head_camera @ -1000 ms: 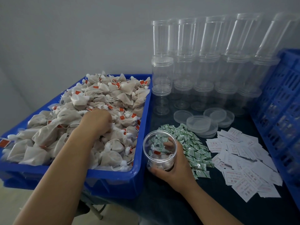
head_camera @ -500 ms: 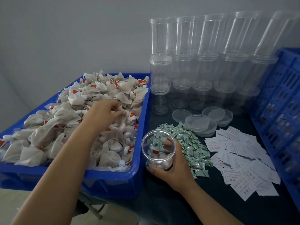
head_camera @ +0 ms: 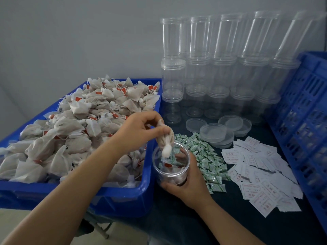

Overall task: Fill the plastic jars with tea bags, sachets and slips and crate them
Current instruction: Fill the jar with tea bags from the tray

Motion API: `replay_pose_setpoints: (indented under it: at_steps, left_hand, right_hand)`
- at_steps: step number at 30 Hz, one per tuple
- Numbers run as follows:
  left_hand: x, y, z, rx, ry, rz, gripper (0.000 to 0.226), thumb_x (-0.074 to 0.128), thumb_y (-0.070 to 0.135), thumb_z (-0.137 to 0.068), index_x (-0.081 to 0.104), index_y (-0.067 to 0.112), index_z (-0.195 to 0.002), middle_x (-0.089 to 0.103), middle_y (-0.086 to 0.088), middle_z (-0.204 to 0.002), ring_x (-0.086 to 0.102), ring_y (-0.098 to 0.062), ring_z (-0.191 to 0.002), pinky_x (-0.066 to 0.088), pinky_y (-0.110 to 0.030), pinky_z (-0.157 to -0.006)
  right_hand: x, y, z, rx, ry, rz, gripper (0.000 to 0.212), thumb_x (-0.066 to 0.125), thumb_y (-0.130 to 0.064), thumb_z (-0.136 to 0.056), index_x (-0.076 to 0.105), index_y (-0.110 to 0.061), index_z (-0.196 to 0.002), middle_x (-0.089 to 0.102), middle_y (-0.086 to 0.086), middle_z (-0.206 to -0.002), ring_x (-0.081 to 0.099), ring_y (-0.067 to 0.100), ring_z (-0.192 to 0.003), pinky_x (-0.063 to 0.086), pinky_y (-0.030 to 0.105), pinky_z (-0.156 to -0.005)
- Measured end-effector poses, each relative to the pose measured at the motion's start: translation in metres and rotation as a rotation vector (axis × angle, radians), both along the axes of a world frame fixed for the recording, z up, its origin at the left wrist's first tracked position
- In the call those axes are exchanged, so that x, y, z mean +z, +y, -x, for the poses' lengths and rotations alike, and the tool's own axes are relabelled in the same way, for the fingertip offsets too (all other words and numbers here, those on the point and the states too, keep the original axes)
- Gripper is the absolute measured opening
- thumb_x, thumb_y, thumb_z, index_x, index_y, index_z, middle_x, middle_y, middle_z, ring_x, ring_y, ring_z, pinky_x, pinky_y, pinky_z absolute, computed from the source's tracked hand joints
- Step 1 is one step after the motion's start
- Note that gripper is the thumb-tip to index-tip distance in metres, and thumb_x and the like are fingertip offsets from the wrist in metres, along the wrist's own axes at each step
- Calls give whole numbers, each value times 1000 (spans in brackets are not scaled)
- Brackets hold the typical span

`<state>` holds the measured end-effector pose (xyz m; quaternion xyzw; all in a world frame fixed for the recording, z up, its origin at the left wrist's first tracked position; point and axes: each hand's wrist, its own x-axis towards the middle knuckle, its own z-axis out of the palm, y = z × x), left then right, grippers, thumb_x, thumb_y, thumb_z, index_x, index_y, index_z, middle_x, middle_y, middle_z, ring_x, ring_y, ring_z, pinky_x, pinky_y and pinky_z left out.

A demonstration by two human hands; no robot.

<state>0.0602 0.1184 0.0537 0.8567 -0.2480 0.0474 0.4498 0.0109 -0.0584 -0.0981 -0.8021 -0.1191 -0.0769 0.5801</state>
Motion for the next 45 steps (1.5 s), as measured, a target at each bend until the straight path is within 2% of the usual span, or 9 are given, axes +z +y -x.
replay_pose_setpoints:
  at_steps: [6, 11, 16, 19, 20, 24, 32, 41, 45]
  left_hand:
    - [-3, -3, 4, -178, -30, -114, 30, 67, 51, -68, 68, 23, -79, 67, 7, -83, 64, -14, -81, 55, -37, -75]
    - [-5, -1, 3, -307, -80, -204, 13, 75, 26, -76, 70, 19, -86, 67, 9, -88, 65, -9, -85, 55, -25, -76]
    - [-10, -2, 1, -369, -258, -429, 15, 72, 0, -77, 71, 13, -85, 67, 3, -96, 63, -8, -88, 51, -24, -80]
    - [-11, -3, 3, -384, -460, -519, 15, 71, -5, -74, 70, 10, -76, 65, 0, -100, 55, -6, -92, 48, -18, -79]
    - [-11, -5, 4, -390, -543, -557, 16, 73, -4, -72, 70, 11, -74, 66, -1, -98, 56, -9, -92, 49, -21, -76]
    - [-10, -11, 7, -414, -700, -668, 14, 76, 3, -72, 69, 15, -69, 68, 4, -82, 59, -21, -81, 53, -31, -65]
    - [-11, -13, 7, -392, -680, -703, 5, 69, 11, -79, 72, 14, -77, 69, 3, -81, 59, -21, -78, 53, -37, -65]
    - [-11, -9, 3, -297, -615, -563, 13, 72, -2, -75, 71, 11, -80, 66, -3, -87, 61, -21, -78, 53, -35, -66]
    - [-13, -6, 0, -259, -526, -492, 10, 69, 2, -81, 69, 11, -86, 62, 0, -90, 58, -11, -78, 52, -27, -69]
  right_hand:
    - [-3, 0, -2, -14, 5, -9, 98, 90, -56, -54, 35, -55, -135, 53, -19, -135, 55, 7, -126, 50, 45, -103]
    - [-5, -1, -3, -18, -8, 3, 104, 89, -55, -55, 35, -43, -142, 55, -16, -137, 55, 9, -127, 50, 46, -103]
    - [-3, -1, -2, -34, -61, 15, 96, 88, -54, -55, 34, -58, -135, 55, -23, -133, 57, 5, -124, 51, 37, -100]
    - [-2, 0, -1, -42, -79, 22, 96, 88, -53, -56, 31, -66, -132, 56, -26, -129, 59, 1, -120, 49, 18, -94]
    - [-1, -1, -1, -39, -74, 22, 96, 87, -53, -55, 31, -66, -132, 56, -27, -128, 59, 0, -118, 49, 15, -92]
    - [-3, -1, -1, -22, -56, 32, 97, 84, -58, -54, 37, -44, -138, 54, -22, -131, 56, 3, -122, 50, 31, -99]
    - [0, -1, 1, -20, -11, 38, 103, 83, -58, -54, 38, -34, -144, 56, -16, -134, 55, 5, -124, 51, 40, -100]
    - [-1, -1, 1, -18, -41, 29, 95, 83, -60, -53, 35, -52, -135, 51, -29, -133, 53, 1, -125, 50, 34, -102]
    - [0, -1, 1, -16, -51, 37, 94, 82, -61, -53, 28, -71, -129, 47, -38, -129, 52, -1, -125, 47, 27, -101]
